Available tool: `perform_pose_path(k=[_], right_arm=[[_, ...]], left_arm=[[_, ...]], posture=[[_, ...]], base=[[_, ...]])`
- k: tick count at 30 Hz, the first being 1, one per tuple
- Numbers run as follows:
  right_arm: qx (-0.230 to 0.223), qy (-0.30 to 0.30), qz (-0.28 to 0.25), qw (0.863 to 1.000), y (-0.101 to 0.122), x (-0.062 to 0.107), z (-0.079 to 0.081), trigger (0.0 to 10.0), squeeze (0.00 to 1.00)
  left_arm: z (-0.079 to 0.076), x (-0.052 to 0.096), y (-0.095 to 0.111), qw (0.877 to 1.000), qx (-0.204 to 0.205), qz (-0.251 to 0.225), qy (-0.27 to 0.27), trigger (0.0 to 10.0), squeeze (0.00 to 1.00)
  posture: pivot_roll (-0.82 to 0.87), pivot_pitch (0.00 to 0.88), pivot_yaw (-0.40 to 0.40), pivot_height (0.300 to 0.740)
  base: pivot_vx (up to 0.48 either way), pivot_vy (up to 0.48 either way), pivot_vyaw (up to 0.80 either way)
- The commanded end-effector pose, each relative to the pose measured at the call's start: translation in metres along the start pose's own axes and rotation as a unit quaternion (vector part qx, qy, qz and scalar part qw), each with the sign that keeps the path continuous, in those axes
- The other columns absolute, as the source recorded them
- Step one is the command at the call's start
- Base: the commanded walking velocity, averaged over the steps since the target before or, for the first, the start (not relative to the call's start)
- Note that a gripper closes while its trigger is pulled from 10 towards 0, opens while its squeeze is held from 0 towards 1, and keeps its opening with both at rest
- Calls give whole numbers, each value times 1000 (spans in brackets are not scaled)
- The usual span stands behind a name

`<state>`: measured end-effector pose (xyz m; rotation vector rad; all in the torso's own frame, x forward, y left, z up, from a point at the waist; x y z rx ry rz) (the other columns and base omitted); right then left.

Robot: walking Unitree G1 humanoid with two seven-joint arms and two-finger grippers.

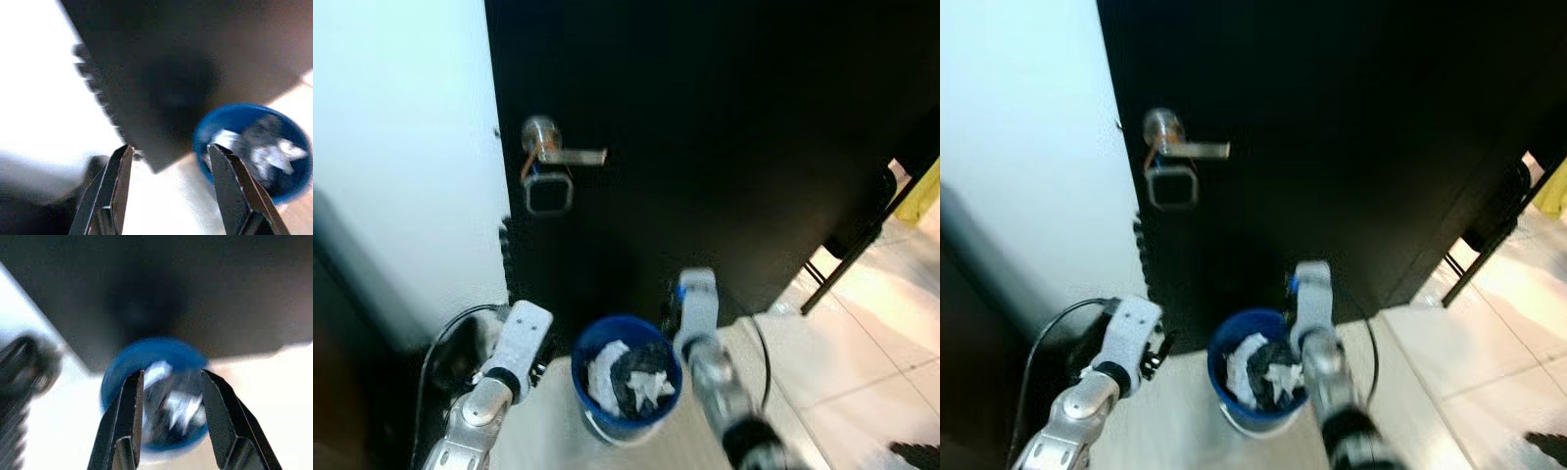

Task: Clean up the room

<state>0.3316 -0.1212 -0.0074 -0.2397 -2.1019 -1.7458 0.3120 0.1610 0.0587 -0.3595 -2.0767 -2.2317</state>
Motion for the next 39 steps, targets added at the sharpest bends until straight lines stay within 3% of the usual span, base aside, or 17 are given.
perform_pose_path(k=[1, 17, 21, 23, 24, 27, 32, 39], right_arm=[[-6, 9, -18, 1000, 9, 0, -4, 10000, 0], [-4, 24, -10, 1000, -3, 7, 7, 10000, 0], [6, 30, -20, 999, 1, 8, 8, 10000, 0], [-1, 12, -22, 1000, 1, 8, 2, 10000, 0], [-4, 0, -21, 1000, 0, 9, -1, 10000, 0], [3, -18, -17, 1000, -2, 9, -7, 10000, 0], [8, -37, -24, 999, -1, 11, -18, 10000, 0], [9, -50, -22, 998, -3, 14, -23, 10000, 0]], left_arm=[[-3, 0, -6, 1000, 11, 13, 8, 10000, 0], [0, -1, 2, 999, -22, 12, 20, 10000, 0], [8, 0, 4, 999, 2, 5, 36, 10000, 0], [14, -3, -4, 997, 52, -5, 54, 10000, 0], [15, -5, -10, 997, 57, -6, 60, 10000, 0], [14, -6, -15, 996, 58, -6, 67, 10000, 0], [10, -4, -6, 997, 56, -20, 49, 10000, 0], [3, 0, -8, 998, 55, -17, 34, 10000, 0]], posture=[[124, 0, -37, 740], [189, 0, 30, 740], [154, 0, 6, 740], [116, 0, -36, 740], [111, 0, -50, 740], [108, 0, -57, 740], [105, 0, -61, 740], [101, 0, -60, 740]], base=[[0, 0, 0], [0, 0, 0], [0, 0, 0], [0, 0, 0], [0, 0, 0], [0, 0, 0], [0, 0, 0], [0, 0, -229]])
Point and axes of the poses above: a point about 5 cm out from each wrist's last joint towards the gripper, its own x axis pointing back from the gripper into the wrist, its own y axis along the axis of the wrist's last joint, z = x × y, the point moved 4 cm from there along -x, pointing out of the wrist towards the gripper, and after that the axes turned 12 degrees about x, right-handed, at the moved point
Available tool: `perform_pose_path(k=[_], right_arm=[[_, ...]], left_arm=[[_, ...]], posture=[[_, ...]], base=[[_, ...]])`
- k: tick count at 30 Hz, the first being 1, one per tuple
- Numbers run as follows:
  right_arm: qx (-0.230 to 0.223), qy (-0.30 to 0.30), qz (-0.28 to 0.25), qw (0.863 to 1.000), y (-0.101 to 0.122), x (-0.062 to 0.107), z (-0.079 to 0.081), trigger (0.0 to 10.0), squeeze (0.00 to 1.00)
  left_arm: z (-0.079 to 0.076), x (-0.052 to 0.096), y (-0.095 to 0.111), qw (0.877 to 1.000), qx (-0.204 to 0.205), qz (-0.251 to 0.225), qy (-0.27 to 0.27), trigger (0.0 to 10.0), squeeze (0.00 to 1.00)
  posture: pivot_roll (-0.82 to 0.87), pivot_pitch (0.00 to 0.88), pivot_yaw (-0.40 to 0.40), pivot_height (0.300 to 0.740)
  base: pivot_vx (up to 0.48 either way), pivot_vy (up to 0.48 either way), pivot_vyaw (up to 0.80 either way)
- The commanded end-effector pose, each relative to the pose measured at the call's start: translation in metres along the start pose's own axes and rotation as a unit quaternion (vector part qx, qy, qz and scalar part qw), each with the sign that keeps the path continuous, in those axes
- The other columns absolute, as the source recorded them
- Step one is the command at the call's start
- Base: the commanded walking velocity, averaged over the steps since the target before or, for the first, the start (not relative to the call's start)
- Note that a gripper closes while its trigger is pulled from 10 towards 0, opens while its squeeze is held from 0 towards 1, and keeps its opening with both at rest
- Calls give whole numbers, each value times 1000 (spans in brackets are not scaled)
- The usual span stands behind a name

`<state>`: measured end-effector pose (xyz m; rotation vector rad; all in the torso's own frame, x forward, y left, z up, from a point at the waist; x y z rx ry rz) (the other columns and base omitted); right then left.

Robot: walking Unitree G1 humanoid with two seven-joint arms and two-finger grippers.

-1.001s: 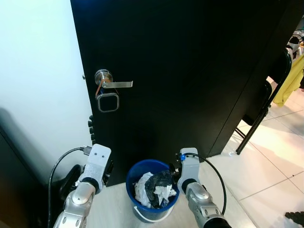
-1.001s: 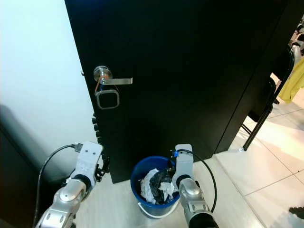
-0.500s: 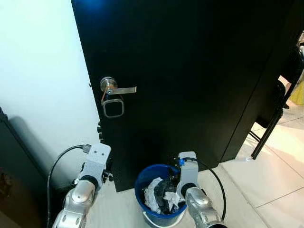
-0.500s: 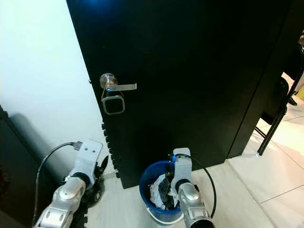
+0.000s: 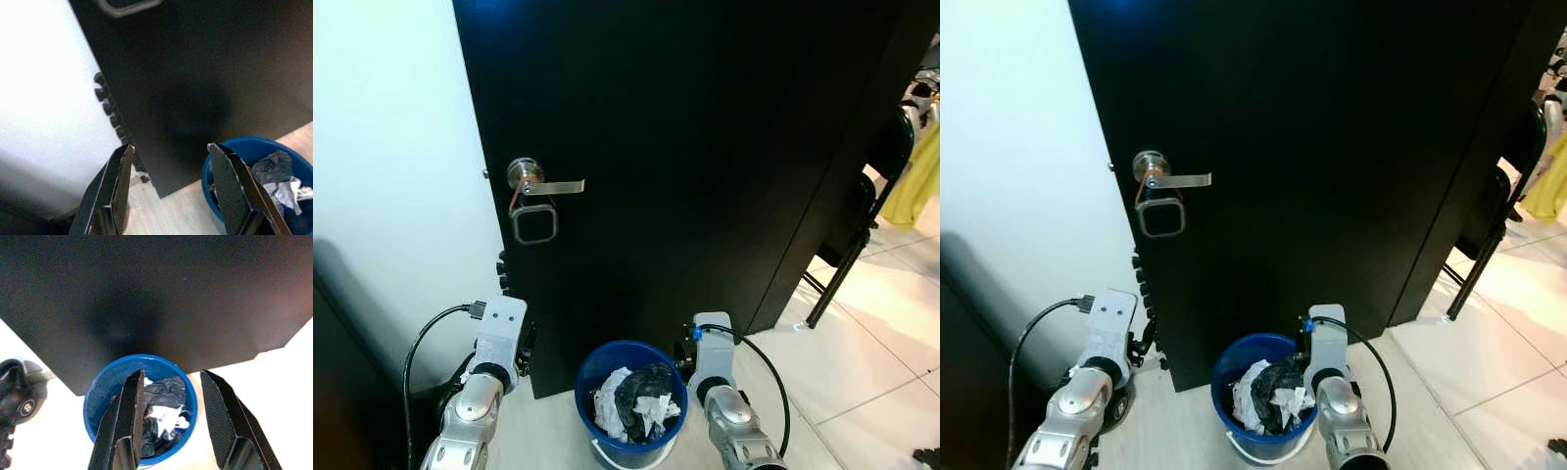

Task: Clean up the room

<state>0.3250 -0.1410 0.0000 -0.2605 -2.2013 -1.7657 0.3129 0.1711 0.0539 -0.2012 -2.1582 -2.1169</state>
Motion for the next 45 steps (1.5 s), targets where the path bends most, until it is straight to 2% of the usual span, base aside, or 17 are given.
perform_pose_path(k=[1, 5, 11, 15, 29, 45], right_arm=[[-2, -10, 3, 1000, -4, 4, -4, 10000, 0], [3, -15, 5, 1000, -7, 7, -4, 10000, 0], [8, -28, 11, 1000, -11, 9, -8, 10000, 0], [13, -34, 13, 999, -11, 9, -11, 10000, 0], [27, -60, 21, 998, -14, 13, -27, 10000, 0], [21, -73, 26, 997, -17, 17, -30, 10000, 0]], left_arm=[[-12, 3, -7, 1000, 9, 11, -19, 10000, 0], [-21, 2, -11, 999, -4, 11, -35, 10000, 0], [-21, -1, -7, 999, -13, 0, -32, 10000, 0], [-17, -2, -10, 1000, -3, 9, -24, 10000, 0], [-25, -3, -17, 999, 17, 15, -25, 10000, 0], [-28, -6, -14, 998, 38, 13, -42, 10000, 0]], posture=[[94, 0, -62, 740], [94, 0, -71, 740], [97, 0, -75, 740], [87, 0, -75, 740], [54, 0, -61, 740], [49, 0, -51, 740]], base=[[0, 0, -800], [0, 0, -800], [0, 0, -800], [0, 0, -800], [0, 0, -800], [0, 0, -800]])
Point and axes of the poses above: a point about 5 cm out from each wrist's last joint towards the gripper, its own x axis pointing back from the gripper into the wrist, its own y axis along the axis of the wrist's last joint, z = x × y, the point moved 4 cm from there along -x, pointing out of the wrist towards the gripper, and after that the axes turned 12 degrees about x, right-handed, at the moved point
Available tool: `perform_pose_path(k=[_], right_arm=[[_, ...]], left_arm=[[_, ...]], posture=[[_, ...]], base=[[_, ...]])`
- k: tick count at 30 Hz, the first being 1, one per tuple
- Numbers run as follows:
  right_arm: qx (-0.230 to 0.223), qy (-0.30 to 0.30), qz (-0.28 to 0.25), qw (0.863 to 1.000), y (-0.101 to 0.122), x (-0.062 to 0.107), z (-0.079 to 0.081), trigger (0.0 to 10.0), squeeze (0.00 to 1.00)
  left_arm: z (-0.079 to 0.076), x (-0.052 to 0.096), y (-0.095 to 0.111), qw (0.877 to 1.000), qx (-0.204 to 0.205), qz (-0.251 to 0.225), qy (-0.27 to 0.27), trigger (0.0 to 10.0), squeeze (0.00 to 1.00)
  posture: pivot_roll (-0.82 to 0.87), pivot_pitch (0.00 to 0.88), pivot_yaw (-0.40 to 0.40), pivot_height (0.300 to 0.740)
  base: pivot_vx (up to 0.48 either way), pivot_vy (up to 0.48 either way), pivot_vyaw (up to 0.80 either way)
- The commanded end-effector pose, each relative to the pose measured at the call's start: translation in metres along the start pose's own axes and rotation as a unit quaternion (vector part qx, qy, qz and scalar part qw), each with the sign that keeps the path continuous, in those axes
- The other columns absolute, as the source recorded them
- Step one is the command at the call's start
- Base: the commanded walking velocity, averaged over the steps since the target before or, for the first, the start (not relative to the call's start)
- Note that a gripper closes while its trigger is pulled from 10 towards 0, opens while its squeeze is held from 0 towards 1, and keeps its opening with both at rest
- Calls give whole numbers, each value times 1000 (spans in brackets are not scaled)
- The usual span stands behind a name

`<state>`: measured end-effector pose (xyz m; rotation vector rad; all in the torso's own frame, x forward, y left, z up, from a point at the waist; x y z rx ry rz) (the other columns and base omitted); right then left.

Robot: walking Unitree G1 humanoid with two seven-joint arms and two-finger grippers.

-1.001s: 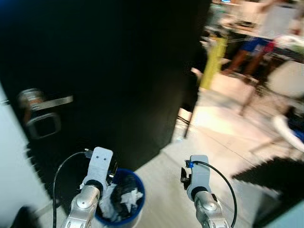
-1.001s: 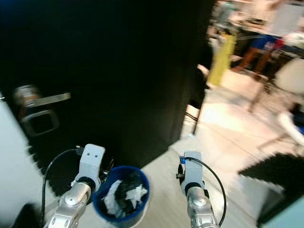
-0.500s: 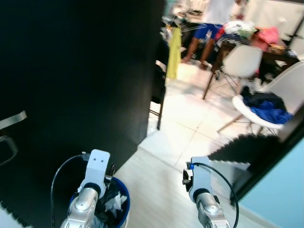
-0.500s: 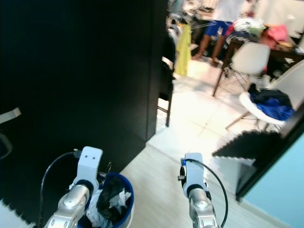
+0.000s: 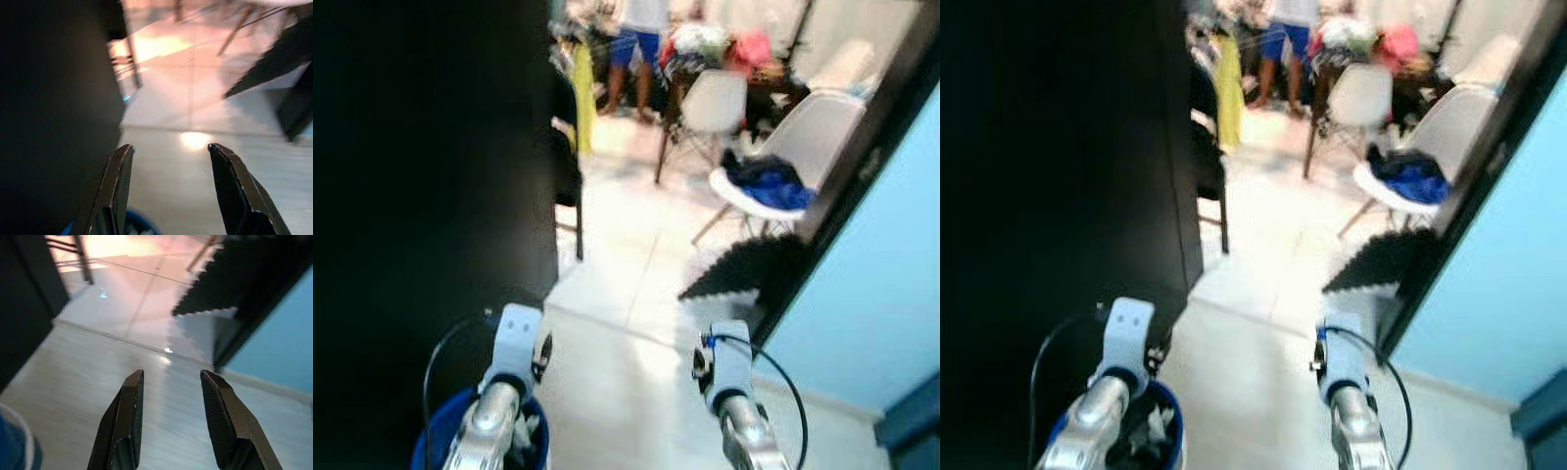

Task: Clean up the room

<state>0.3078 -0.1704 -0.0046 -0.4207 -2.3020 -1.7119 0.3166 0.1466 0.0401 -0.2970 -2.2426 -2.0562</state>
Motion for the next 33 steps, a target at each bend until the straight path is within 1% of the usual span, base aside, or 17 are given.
perform_pose_path(k=[1, 6, 9, 16, 25, 27, 33], right_arm=[[-3, -10, 3, 1000, 0, 0, -5, 10000, 0], [-2, -13, -1, 1000, 4, -1, -8, 10000, 0], [-2, -14, -3, 1000, 5, -2, -9, 10000, 0], [3, -16, -7, 1000, 8, -3, -12, 10000, 0], [9, -20, -10, 1000, 9, -1, -17, 10000, 0], [10, -25, -12, 1000, 10, -1, -20, 10000, 0], [11, -28, -12, 999, 10, -1, -21, 10000, 0]], left_arm=[[-4, -1, 0, 1000, 7, -1, -8, 10000, 0], [-2, -1, -2, 1000, -10, 7, -4, 10000, 0], [-1, -2, -1, 1000, -9, 6, -3, 10000, 0], [1, -2, 3, 1000, 7, -5, -2, 10000, 0], [-1, 0, 0, 1000, 2, -4, -2, 10000, 0], [-2, -1, 1, 1000, 5, -7, -4, 10000, 0], [-2, -3, 3, 1000, 10, -9, 0, 10000, 0]], posture=[[49, 0, -51, 740], [45, 0, -49, 740], [44, 0, -51, 740], [40, 0, -55, 740], [22, 0, -49, 740], [16, 0, -44, 740], [15, 0, -42, 740]], base=[[0, 0, -800], [0, 0, -800], [0, 0, -800], [0, 0, -800], [0, 0, -800], [0, 0, -800], [0, 0, -800]])
Point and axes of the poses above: a point about 5 cm out from each wrist's last joint towards the gripper, its own x axis pointing back from the gripper into the wrist, its own y axis along the axis of the wrist's last joint, z = x × y, the point moved 4 cm from there along -x, pointing out of the wrist towards the gripper, and after that the axes turned 12 degrees about x, right-handed, at the moved point
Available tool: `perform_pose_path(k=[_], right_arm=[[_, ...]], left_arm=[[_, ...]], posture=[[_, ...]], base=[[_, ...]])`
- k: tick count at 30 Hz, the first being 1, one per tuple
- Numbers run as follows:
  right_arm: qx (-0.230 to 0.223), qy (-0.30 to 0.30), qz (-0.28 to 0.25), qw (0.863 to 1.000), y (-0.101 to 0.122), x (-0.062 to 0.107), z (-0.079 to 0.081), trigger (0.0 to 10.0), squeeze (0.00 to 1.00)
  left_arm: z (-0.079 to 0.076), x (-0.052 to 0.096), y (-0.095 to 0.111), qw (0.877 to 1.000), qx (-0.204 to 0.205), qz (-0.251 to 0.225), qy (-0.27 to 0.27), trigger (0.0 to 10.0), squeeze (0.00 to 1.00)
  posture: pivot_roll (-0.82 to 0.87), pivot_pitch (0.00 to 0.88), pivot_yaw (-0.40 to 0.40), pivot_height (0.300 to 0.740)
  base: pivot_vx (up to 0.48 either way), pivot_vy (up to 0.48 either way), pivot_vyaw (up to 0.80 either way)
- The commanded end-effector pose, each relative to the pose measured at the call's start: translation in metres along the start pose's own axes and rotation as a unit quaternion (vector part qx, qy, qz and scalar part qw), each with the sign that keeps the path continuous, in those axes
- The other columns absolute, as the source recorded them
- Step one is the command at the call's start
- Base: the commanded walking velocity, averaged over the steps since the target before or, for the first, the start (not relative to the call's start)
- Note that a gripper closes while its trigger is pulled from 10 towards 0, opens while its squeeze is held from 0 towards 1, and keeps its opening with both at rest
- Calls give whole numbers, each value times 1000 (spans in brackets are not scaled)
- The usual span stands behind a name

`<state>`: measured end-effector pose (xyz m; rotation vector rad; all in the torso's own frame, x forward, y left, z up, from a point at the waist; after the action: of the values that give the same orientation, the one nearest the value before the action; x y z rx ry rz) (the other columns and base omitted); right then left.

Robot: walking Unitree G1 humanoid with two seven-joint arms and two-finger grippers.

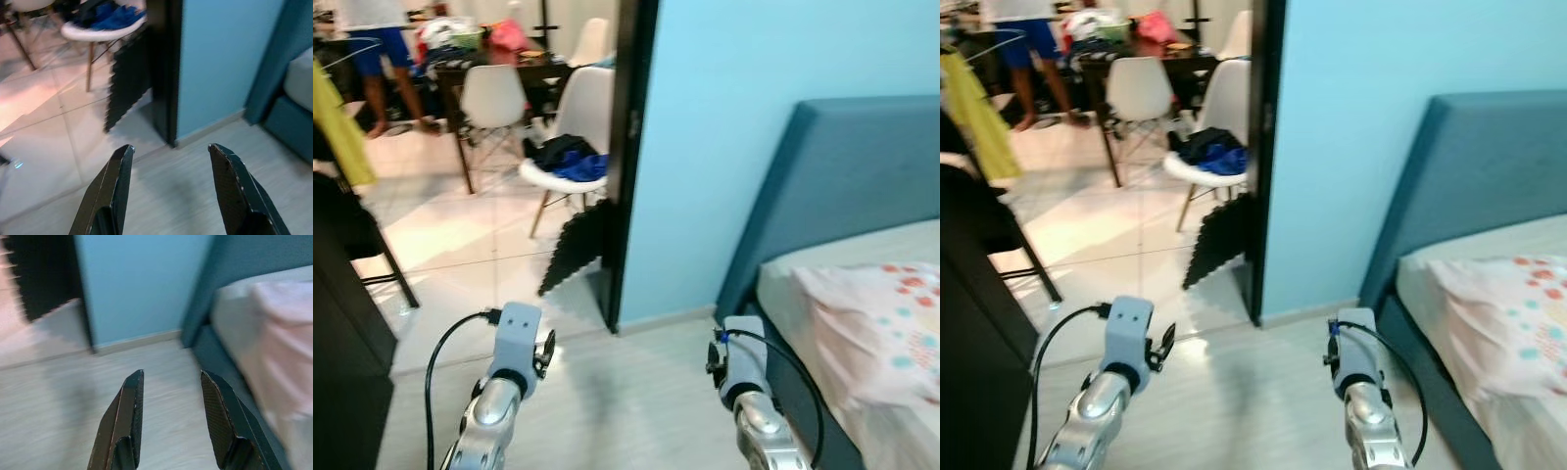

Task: Clean up the room

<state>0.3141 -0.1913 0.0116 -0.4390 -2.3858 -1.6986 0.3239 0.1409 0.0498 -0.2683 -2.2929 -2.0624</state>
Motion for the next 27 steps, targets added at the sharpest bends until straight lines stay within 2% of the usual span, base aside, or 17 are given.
perform_pose_path(k=[1, 27], right_arm=[[-5, 2, 3, 1000, -1, 1, 3, 10000, 0], [-3, 5, 3, 1000, 3, -1, 6, 10000, 0]], left_arm=[[5, 2, -5, 1000, 5, 9, 9, 10000, 0], [10, 4, -2, 1000, 20, -1, 21, 10000, 0]], posture=[[15, 0, -42, 740], [34, 0, -62, 740]], base=[[0, 0, -800], [0, 0, -800]])
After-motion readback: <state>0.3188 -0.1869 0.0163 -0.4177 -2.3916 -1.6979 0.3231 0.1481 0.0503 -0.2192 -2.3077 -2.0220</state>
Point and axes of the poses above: a point about 5 cm out from each wrist's last joint towards the gripper, its own x axis pointing back from the gripper into the wrist, its own y axis along the axis of the wrist's last joint, z = x × y, the point moved 4 cm from there along -x, pointing out of the wrist towards the gripper, and after that the axes turned 12 degrees about x, right-handed, at the moved point
